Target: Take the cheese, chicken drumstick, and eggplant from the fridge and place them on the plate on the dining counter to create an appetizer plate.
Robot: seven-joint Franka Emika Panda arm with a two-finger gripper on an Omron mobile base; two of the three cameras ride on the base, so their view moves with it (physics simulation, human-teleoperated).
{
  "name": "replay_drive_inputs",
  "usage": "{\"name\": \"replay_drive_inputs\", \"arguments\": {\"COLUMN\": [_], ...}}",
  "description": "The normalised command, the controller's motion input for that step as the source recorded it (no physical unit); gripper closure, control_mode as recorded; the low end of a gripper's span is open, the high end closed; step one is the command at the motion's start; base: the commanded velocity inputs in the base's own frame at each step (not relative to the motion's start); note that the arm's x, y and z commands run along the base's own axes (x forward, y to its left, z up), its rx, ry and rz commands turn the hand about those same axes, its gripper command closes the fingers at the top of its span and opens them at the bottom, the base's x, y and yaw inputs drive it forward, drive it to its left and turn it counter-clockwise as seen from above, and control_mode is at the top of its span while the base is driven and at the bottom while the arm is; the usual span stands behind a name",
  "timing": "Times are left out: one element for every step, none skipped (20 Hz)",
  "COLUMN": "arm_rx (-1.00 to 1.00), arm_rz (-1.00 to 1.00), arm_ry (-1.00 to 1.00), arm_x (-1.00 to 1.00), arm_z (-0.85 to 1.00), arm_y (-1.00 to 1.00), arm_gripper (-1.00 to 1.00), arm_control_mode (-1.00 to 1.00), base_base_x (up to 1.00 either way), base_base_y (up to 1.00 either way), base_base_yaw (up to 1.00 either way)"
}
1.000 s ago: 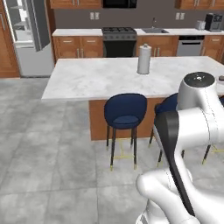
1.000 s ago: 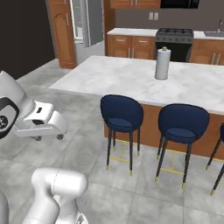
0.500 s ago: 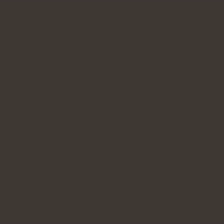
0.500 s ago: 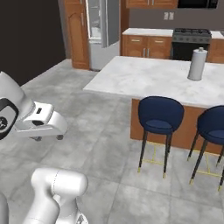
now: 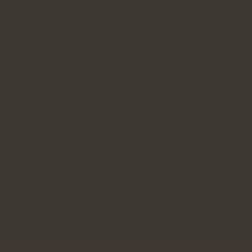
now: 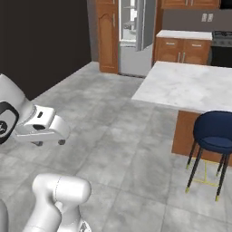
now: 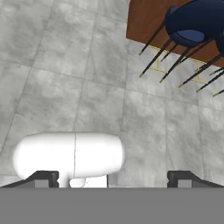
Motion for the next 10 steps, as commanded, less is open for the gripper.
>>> {"name": "replay_drive_inputs", "arguments": {"arm_rx": [0.0, 0.0, 0.0, 0.0, 0.0, 0.0, 0.0, 0.0, 0.0, 0.0], "arm_rz": [0.0, 0.0, 0.0, 0.0, 0.0, 0.0, 0.0, 0.0, 0.0, 0.0], "arm_ry": [0.0, 0.0, 0.0, 0.0, 0.0, 0.0, 0.0, 0.0, 0.0, 0.0], "arm_x": [0.0, 0.0, 0.0, 0.0, 0.0, 0.0, 0.0, 0.0, 0.0, 0.0], "arm_z": [0.0, 0.0, 0.0, 0.0, 0.0, 0.0, 0.0, 0.0, 0.0, 0.0], "arm_y": [0.0, 0.0, 0.0, 0.0, 0.0, 0.0, 0.0, 0.0, 0.0, 0.0], "arm_gripper": [-1.0, -1.0, -1.0, -1.0, -1.0, -1.0, -1.0, -1.0, -1.0, -1.0], "arm_control_mode": [1.0, 1.0, 1.0, 1.0, 1.0, 1.0, 1.0, 1.0, 1.0, 1.0], "base_base_x": [0.55, 0.59, 0.62, 0.67, 0.67, 0.69, 0.74, 0.81, 1.0, 1.0], "base_base_y": [1.0, 1.0, 1.0, 1.0, 1.0, 1.0, 1.0, 1.0, 1.0, 1.0], "base_base_yaw": [0.24, 0.23, 0.22, 0.2, 0.2, 0.2, 0.21, 0.19, 0.09, 0.0]}}
